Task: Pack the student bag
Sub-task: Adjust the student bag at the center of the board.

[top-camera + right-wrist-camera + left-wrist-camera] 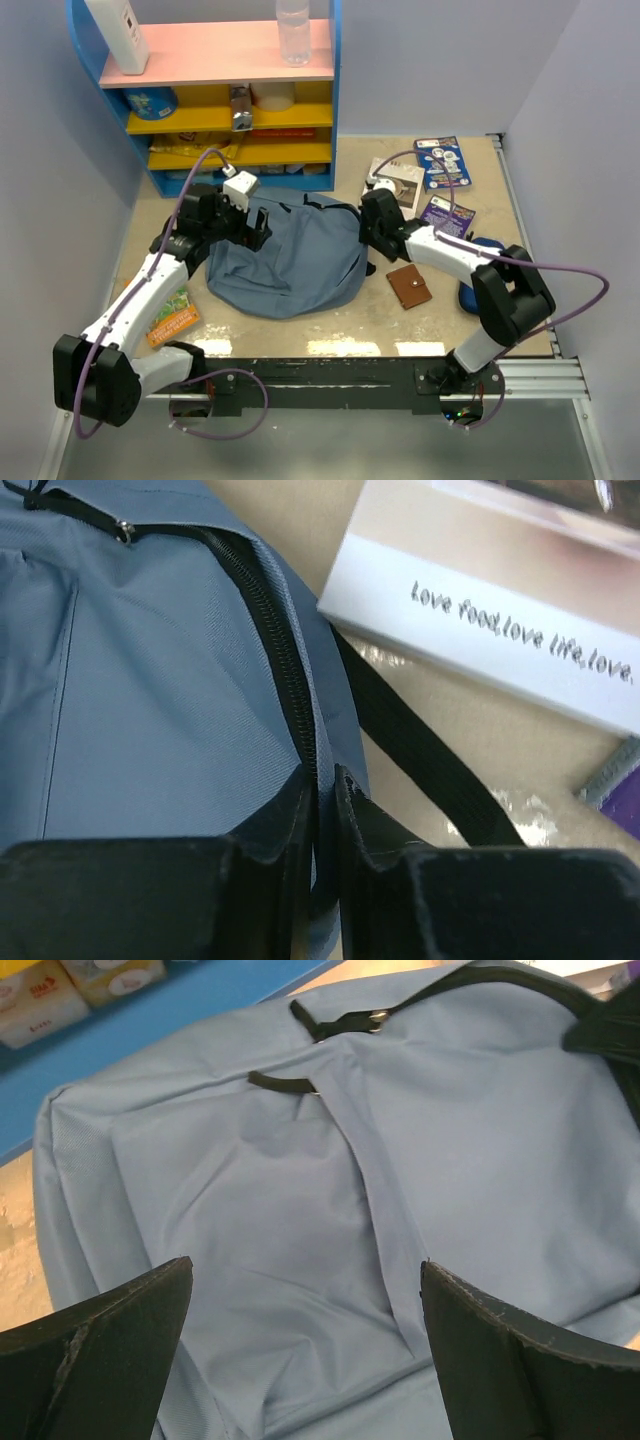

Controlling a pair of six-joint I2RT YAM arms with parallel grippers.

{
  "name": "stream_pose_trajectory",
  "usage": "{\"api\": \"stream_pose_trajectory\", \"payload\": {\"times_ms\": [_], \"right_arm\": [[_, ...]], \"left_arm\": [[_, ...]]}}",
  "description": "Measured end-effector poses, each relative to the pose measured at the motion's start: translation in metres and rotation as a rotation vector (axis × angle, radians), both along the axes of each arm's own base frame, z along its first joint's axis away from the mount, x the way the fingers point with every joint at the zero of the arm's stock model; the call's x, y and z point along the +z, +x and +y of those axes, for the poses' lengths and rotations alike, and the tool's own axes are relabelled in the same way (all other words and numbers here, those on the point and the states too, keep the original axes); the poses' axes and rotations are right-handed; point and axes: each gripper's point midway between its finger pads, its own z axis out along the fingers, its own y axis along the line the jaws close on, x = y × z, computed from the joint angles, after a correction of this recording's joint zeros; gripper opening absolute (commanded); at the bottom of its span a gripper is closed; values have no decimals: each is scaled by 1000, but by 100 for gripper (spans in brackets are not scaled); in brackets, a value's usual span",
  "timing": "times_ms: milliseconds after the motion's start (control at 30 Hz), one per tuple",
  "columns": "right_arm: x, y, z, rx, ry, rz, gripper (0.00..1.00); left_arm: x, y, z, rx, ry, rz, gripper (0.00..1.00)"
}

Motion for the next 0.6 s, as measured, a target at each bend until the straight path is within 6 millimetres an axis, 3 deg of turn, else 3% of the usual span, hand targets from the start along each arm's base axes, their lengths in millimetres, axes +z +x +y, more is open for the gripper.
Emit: {"api": "stream_pose_trajectory", "payload": {"times_ms": [233, 367, 500, 600], "right_arm": [[-2, -54, -3, 19, 68, 2, 13], [-7, -99, 17, 77, 122, 25, 20], [-11, -137, 49, 167, 164, 62, 39], [-13, -153, 61, 201, 145, 91, 51]], "left_arm": [[-11, 2, -5, -7, 15, 12, 100], [-14, 1, -12, -29, 17, 21, 100], [-18, -3, -21, -62, 24, 27, 100], [-23, -4, -24, -82, 37, 34, 100]]}}
